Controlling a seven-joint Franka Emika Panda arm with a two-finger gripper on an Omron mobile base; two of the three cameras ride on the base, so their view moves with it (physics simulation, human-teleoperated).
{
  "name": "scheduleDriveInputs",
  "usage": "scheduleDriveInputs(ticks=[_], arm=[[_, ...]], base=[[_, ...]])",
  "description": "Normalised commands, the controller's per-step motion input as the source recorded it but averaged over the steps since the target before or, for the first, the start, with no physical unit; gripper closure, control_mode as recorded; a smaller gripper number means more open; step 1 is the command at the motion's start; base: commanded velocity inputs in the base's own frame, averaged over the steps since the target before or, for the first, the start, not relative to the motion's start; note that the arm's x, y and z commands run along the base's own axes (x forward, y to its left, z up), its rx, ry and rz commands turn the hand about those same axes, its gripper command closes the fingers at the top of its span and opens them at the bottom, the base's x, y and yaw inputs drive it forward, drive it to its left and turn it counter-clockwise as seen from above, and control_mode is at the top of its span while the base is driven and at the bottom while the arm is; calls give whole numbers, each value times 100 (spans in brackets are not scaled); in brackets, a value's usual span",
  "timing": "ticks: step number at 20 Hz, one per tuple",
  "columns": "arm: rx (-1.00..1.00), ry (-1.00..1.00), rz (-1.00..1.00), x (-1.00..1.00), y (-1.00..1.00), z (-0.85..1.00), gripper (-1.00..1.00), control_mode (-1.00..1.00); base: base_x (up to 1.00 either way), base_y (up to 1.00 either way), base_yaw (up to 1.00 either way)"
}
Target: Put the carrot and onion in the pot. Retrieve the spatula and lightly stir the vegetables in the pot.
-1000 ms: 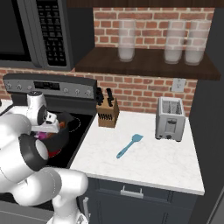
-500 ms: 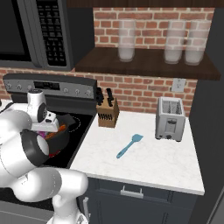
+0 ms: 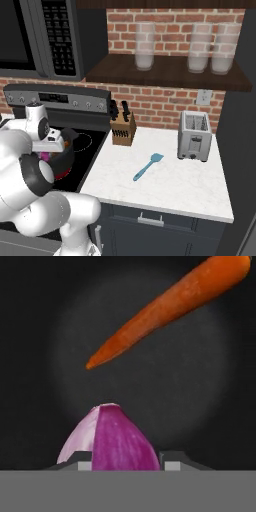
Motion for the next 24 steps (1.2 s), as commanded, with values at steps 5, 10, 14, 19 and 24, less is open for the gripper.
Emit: scheduleDriveInputs(ticks=[5,10,14,19,24], arm=[[-5,0,0,-11,-5,0,100,-100],[-7,0,0,13,-6,0,-100,-100],[-4,0,0,19,-16,1,-100,-100],[-1,-1,0,2,-20,37,-100,-100],[0,-5,0,-41,-22,88,-100,-100]], base=[[0,0,0],[0,0,0],[0,0,0],[0,0,0],[0,0,0]])
